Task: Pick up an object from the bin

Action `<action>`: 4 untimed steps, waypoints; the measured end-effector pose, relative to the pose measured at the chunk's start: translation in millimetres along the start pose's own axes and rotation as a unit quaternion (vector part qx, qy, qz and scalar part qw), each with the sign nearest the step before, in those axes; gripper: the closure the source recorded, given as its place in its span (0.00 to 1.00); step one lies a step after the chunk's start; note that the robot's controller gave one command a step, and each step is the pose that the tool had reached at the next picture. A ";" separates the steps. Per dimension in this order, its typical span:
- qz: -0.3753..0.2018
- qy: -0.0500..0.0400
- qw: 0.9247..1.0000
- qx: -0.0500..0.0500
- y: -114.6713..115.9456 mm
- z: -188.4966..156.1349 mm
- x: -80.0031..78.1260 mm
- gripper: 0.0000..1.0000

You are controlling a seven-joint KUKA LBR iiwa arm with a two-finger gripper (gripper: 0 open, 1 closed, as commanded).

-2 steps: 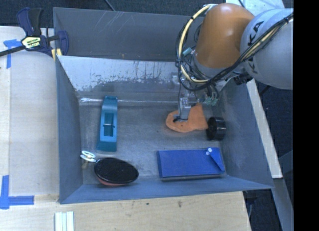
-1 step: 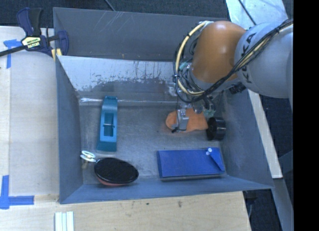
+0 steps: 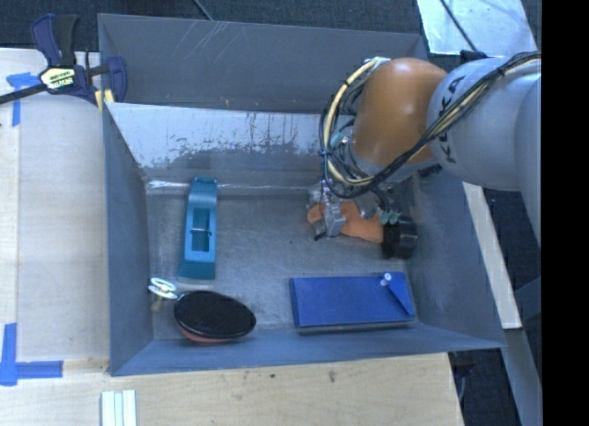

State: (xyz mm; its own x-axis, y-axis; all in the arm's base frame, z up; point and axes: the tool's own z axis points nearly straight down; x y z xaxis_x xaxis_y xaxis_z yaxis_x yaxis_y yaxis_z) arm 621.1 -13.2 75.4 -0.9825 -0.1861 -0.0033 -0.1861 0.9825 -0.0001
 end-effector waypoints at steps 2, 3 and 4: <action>0.001 0.000 1.000 0.000 -0.2 0.0 0.1 1.00; 0.001 0.000 1.000 0.000 -0.3 0.0 0.1 1.00; 0.002 0.000 1.000 0.000 -0.4 0.0 0.1 1.00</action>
Offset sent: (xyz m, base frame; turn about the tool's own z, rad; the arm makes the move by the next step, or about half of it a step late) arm 0.0000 0.0000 0.0000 0.0000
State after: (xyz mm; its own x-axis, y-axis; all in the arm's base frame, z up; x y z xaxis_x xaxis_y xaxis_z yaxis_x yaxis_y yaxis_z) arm 621.1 -13.6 75.4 -0.9832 -0.1825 -0.0031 -0.1825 0.9832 0.0003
